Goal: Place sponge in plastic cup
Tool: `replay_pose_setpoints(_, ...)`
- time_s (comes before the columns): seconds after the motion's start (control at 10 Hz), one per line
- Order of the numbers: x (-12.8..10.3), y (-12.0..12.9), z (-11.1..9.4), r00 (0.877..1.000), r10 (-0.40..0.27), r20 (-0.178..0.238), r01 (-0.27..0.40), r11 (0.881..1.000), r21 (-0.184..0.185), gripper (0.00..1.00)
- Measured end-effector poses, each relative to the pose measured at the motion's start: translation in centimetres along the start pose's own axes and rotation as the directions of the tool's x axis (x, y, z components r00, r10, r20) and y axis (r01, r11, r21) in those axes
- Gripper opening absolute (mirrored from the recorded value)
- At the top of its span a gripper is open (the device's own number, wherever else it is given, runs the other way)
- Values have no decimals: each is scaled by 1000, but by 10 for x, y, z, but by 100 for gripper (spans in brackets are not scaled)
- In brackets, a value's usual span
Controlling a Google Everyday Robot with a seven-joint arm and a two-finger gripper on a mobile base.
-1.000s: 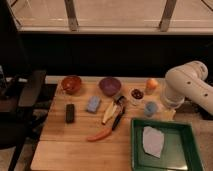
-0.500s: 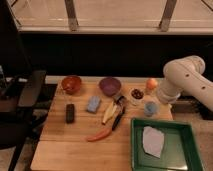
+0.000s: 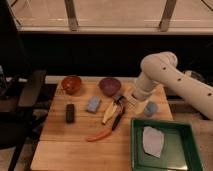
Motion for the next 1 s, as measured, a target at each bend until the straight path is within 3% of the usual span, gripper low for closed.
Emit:
replay_pose_setpoints(0.2,-26,-13,6,998,-56,27,56,998,3,65)
replay_pose_setpoints(0.6,-21,-9,5,999,-45,25,45,999,2,65)
replay_pose_setpoints(0.7,-16,-7,7,998,-52,39,53,998,-14,65)
replay_pose_setpoints(1.0,-18,-36,30,988,-141,67,141,990,-1,65)
